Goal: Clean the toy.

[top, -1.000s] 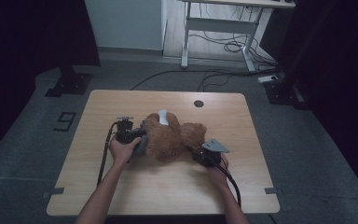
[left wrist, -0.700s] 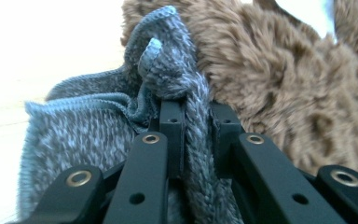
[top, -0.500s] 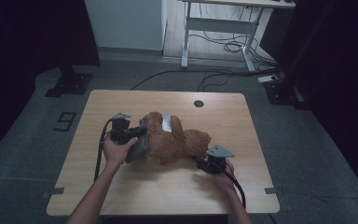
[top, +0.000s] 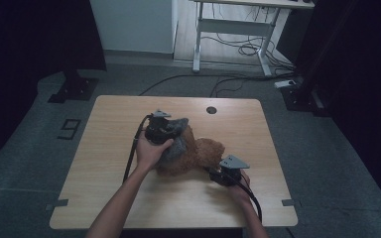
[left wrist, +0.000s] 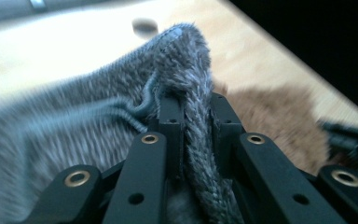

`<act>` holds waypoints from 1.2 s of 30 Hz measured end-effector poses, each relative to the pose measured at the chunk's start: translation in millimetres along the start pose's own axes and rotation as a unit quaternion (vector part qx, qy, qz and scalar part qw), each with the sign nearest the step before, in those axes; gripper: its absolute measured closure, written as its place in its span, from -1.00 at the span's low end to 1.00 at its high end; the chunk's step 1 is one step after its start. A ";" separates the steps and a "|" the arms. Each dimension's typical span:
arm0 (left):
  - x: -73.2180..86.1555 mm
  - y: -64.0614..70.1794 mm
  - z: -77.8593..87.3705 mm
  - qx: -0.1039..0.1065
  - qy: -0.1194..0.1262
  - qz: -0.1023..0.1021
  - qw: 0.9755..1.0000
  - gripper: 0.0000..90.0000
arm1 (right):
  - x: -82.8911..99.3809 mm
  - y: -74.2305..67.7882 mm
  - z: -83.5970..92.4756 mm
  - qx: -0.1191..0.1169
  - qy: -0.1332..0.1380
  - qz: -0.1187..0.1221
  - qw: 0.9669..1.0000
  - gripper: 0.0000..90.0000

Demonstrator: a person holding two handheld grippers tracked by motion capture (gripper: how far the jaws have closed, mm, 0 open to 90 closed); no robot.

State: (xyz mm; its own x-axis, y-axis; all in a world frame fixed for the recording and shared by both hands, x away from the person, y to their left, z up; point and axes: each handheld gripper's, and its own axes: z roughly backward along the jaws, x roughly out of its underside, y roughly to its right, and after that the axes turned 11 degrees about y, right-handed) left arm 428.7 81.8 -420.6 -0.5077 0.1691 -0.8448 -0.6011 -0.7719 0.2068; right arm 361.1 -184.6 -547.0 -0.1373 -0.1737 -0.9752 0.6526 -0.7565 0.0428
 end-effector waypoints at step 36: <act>81.7 10.2 47.0 0.029 0.080 -0.015 0.996 0.77 | -21.7 10.4 19.2 -0.053 0.030 -0.114 0.992 -0.55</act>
State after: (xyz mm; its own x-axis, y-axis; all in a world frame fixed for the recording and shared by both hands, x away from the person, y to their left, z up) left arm 352.1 116.5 -464.3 -0.3863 0.0883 -0.9181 -0.6514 -0.7308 0.2038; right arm 356.6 -200.8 -521.2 -0.2485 0.0339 -0.9680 0.6851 -0.7004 -0.2003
